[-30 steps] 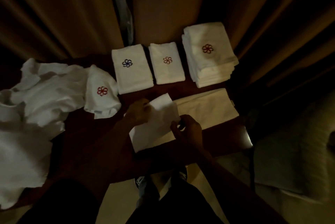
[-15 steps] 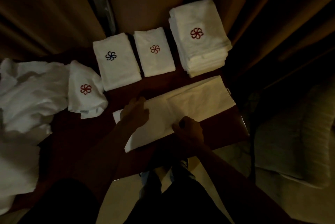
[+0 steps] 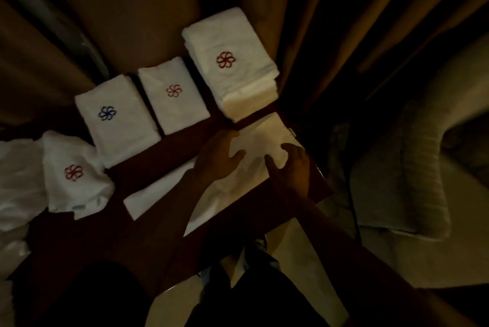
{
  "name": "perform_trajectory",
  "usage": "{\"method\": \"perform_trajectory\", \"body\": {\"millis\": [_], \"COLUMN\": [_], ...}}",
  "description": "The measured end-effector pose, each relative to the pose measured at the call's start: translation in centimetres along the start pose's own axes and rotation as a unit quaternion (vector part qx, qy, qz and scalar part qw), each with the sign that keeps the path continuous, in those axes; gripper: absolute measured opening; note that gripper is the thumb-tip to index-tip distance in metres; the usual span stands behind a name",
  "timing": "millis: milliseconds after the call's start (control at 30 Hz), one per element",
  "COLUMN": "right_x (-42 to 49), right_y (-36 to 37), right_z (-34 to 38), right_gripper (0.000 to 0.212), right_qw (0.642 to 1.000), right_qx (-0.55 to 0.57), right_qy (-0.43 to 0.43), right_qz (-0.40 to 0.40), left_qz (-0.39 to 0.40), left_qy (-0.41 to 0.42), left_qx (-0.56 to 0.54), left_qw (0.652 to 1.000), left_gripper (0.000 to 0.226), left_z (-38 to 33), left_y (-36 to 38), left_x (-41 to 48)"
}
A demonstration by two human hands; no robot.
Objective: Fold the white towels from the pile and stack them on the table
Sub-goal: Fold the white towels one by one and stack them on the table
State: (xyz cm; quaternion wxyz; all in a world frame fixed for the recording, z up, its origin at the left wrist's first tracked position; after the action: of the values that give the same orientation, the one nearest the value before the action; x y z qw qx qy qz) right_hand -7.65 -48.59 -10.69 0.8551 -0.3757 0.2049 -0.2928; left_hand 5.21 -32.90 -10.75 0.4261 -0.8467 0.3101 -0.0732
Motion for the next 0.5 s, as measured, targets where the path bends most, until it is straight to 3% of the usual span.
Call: {"method": "perform_trajectory", "body": {"millis": [200,500], "right_x": [3.3,7.0], "right_y": [-1.5,-1.0], "right_z": [-4.2,-6.9], "right_gripper": [0.050,0.046], "right_qw": [0.998,0.986], "right_qx": [-0.037,-0.116], "right_qy": [0.038,0.118], "right_qz": [-0.014,0.035], "left_qz": [0.025,0.066], "left_qy": [0.048,0.019], "left_qx": [-0.003,0.103], "left_qw": [0.999,0.992], "left_gripper": [0.054,0.063], "left_z": [-2.6,-3.6], "left_y": [3.9,7.6], "left_x": [4.5,9.3]}}
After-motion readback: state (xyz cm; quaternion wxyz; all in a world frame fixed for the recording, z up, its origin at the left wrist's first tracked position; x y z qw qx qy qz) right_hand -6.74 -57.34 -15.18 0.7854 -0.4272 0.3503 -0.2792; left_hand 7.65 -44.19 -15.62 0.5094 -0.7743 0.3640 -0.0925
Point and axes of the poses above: each hand's wrist, its own x-axis towards the middle knuckle, its own y-axis out of the palm, z = x × y, the point moved 3 cm from there along x, towards the middle knuckle, and after that the axes turned 1 degree about -x, right-handed, at the moved point
